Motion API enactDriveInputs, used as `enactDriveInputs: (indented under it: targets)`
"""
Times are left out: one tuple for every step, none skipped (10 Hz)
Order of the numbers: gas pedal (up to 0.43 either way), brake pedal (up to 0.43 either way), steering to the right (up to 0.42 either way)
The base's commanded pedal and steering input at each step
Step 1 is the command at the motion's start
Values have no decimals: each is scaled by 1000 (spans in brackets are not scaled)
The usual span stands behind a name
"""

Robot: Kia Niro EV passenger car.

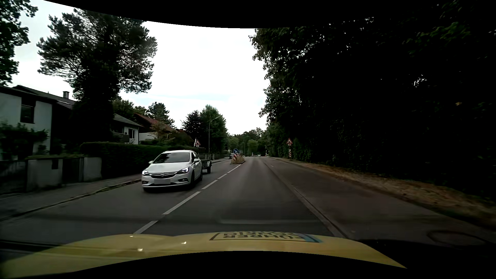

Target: Follow the waypoints while adhering to traffic rules and regulations

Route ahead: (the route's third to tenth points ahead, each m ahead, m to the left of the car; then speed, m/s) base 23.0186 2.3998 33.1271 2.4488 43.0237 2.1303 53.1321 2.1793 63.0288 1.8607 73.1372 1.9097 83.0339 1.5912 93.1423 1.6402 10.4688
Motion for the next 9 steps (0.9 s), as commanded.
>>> enactDriveInputs:
  targets:
    - [67,0,0]
    - [67,0,0]
    - [67,0,0]
    - [67,0,1]
    - [67,0,1]
    - [67,0,1]
    - [67,0,1]
    - [59,0,1]
    - [59,0,0]
